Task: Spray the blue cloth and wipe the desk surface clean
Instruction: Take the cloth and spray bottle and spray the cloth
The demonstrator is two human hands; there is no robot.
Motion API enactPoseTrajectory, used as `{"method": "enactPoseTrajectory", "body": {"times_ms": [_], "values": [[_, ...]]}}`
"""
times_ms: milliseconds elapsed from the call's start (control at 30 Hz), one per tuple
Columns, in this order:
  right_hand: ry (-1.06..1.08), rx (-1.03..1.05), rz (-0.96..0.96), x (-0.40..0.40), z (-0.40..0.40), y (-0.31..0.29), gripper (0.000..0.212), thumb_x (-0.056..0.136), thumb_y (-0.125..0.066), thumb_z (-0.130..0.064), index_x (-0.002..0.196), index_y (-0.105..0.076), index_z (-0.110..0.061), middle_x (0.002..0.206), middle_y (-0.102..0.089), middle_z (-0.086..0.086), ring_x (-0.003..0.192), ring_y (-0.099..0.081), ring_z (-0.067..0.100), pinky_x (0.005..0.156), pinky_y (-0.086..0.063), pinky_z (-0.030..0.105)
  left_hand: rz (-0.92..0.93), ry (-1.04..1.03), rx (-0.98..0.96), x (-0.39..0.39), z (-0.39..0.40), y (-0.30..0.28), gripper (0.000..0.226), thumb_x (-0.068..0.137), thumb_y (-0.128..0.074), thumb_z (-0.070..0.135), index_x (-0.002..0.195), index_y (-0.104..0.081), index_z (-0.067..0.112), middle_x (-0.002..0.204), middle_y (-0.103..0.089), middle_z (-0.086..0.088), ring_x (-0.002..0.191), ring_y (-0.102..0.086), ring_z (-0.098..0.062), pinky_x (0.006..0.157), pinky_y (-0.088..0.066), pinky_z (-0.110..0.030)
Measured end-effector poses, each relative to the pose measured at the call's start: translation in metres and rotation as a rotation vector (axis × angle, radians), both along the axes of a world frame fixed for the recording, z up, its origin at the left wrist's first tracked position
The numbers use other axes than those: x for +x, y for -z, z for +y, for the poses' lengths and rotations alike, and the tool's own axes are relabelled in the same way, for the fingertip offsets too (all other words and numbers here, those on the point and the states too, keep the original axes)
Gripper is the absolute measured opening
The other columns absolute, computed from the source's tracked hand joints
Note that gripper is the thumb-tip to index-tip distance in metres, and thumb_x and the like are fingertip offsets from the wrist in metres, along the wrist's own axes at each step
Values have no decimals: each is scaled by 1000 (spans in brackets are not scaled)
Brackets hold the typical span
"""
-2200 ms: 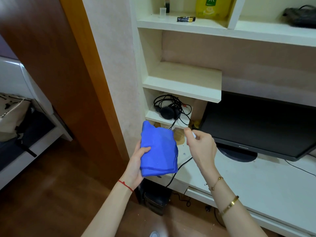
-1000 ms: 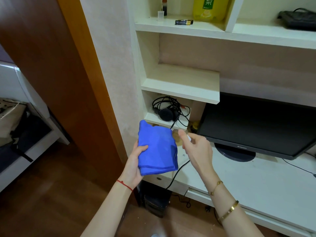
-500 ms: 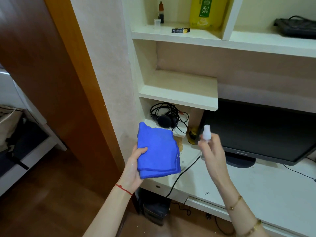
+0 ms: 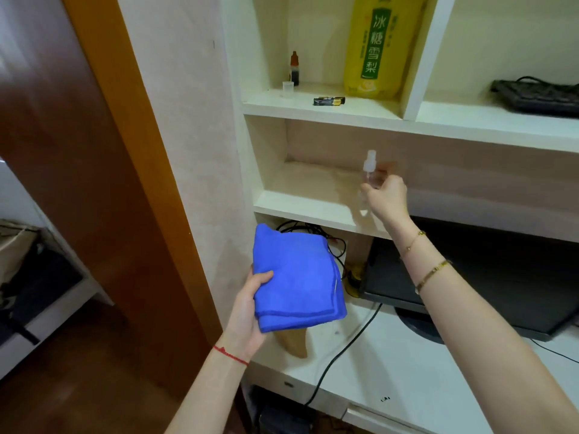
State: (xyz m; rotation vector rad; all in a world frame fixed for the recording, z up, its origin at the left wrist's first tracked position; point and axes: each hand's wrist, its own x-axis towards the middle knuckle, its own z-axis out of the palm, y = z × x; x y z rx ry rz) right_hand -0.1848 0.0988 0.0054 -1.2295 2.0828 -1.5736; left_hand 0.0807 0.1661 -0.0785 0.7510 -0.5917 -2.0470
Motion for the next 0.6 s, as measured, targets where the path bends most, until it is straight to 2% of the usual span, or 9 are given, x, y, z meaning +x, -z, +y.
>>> {"method": "enactPoseTrajectory", "body": {"times_ms": [100, 167, 233, 333, 433, 500, 567, 600], "values": [[10, -9, -2, -8, -23, 11, 32, 90, -60, -11, 121, -52, -11, 104, -59, 2, 95, -59, 19, 73, -46, 22, 6, 14, 7, -3, -6, 0, 51, 86, -59, 18, 137, -55, 15, 125, -69, -10, 108, -69, -31, 77, -62, -44], [31, -41, 7, -11, -32, 16, 31, 91, -58, -8, 120, -49, -8, 103, -58, 4, 93, -57, 18, 62, -42, 5, 2, 29, 13, -5, -9, 1, 57, 82, -62, 19, 138, -53, 16, 127, -68, -10, 111, -68, -33, 82, -60, -47], [58, -60, 25, -13, -37, 21, 30, 92, -56, -6, 121, -48, -3, 105, -56, 4, 91, -55, 16, 54, -39, -1, -3, 40, 20, -6, -13, 3, 57, 83, -62, 19, 139, -53, 17, 128, -67, -10, 114, -66, -34, 84, -59, -49], [41, -64, -25, -17, -40, 27, 30, 93, -54, -4, 122, -47, -3, 107, -55, 1, 97, -57, 18, 56, -40, 2, -18, 55, 19, -7, -18, 7, 55, 85, -61, 20, 139, -53, 17, 129, -67, -11, 115, -65, -34, 87, -58, -50], [31, -22, -40, -15, -28, 23, 42, 90, -68, -20, 125, -47, -8, 112, -57, 2, 98, -55, 15, 59, -38, -3, -33, 75, 2, -8, -20, 9, 57, 83, -62, 22, 139, -53, 19, 129, -67, -10, 116, -65, -34, 88, -58, -50], [101, 7, 46, -10, -9, 22, 49, 87, -72, -29, 124, -51, -5, 114, -57, 4, 103, -54, 15, 73, -40, 6, -50, 80, -21, -10, -21, 10, 56, 83, -62, 23, 139, -53, 20, 128, -68, -9, 115, -66, -33, 88, -58, -49], [183, -110, 152, 4, 25, 30, 35, 89, -68, -25, 114, -55, -4, 110, -59, 7, 98, -57, 19, 78, -44, 22, -67, 78, -47, -12, -21, 10, 55, 84, -61, 23, 138, -53, 23, 128, -68, -7, 113, -67, -30, 87, -59, -47], [197, -217, 183, 14, 45, 37, 24, 90, -65, -22, 106, -56, -7, 103, -60, 6, 89, -57, 18, 75, -44, 23, -75, 79, -53, -13, -21, 11, 55, 83, -61, 23, 137, -53, 24, 127, -69, -6, 111, -68, -29, 85, -59, -46]]}}
